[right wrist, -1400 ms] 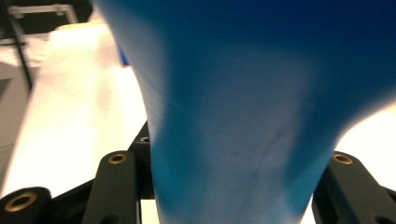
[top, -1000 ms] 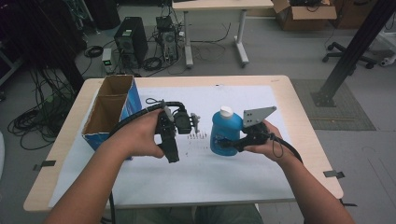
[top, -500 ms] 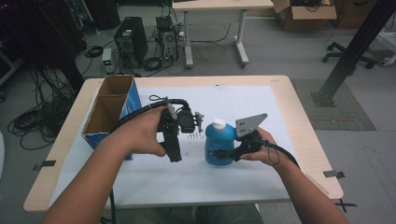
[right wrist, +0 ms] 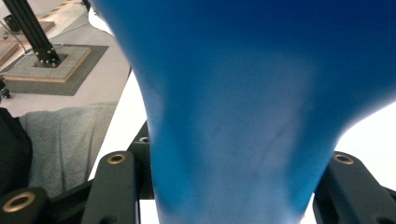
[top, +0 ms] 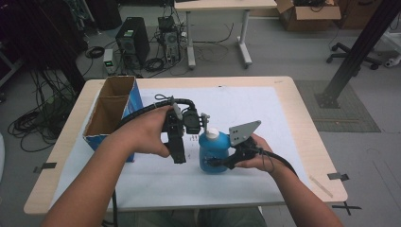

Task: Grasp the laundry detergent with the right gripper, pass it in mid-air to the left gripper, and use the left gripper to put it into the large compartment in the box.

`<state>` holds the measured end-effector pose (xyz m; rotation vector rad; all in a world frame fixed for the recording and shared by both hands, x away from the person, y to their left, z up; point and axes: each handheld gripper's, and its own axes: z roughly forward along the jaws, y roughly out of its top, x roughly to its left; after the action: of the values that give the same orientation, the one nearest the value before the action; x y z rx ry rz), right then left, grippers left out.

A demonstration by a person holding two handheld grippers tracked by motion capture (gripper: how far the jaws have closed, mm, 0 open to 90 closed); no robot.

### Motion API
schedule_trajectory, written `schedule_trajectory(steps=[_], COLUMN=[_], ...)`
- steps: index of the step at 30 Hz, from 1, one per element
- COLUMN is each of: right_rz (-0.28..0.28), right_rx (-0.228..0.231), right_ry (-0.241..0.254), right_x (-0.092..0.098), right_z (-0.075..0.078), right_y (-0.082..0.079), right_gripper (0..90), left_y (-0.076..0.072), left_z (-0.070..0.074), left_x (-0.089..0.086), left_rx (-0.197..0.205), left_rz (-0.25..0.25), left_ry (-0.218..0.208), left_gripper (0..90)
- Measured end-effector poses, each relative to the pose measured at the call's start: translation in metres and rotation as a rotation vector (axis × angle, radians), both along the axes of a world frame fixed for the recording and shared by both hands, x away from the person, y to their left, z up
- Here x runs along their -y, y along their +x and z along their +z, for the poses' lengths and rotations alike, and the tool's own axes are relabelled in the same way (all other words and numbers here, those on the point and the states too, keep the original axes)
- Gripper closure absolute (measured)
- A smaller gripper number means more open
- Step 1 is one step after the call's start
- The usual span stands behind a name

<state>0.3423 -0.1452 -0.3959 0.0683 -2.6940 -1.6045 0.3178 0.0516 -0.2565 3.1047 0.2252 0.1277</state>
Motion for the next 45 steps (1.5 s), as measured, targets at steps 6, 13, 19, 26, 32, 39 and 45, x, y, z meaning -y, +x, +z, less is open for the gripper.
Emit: schedule_trajectory(steps=[6,13,19,26,32,39,45], right_rz=[0.02,0.03,0.032,0.043,0.055,0.06,0.068], right_rx=[0.01,0.001,-0.013,-0.022,-0.036,-0.034,-0.035], right_ry=[-0.002,0.003,0.005,0.006,0.007,0.012,0.018], right_x=[-0.014,-0.025,-0.032,-0.042,-0.048,-0.053,-0.056], right_z=[-0.002,-0.004,-0.007,-0.01,-0.011,-0.011,-0.008], right_y=[-0.002,-0.002,0.0,0.001,0.001,0.001,0.001], right_gripper=[45.5,45.4,45.3,45.3,45.4,45.3,45.3], left_y=[-0.001,-0.002,-0.001,-0.001,-0.001,0.0,0.001], left_z=[0.001,0.002,0.001,-0.001,-0.004,-0.007,-0.009], left_x=[0.004,0.009,0.014,0.017,0.019,0.022,0.022], left_rx=[-0.004,-0.005,-0.007,-0.008,-0.009,-0.01,-0.01], left_rz=[-0.007,-0.019,-0.027,-0.031,-0.036,-0.041,-0.046], left_ry=[0.002,0.008,0.012,0.015,0.017,0.021,0.026], left_gripper=[0.2,0.2,0.2,0.2,0.2,0.2,0.2])
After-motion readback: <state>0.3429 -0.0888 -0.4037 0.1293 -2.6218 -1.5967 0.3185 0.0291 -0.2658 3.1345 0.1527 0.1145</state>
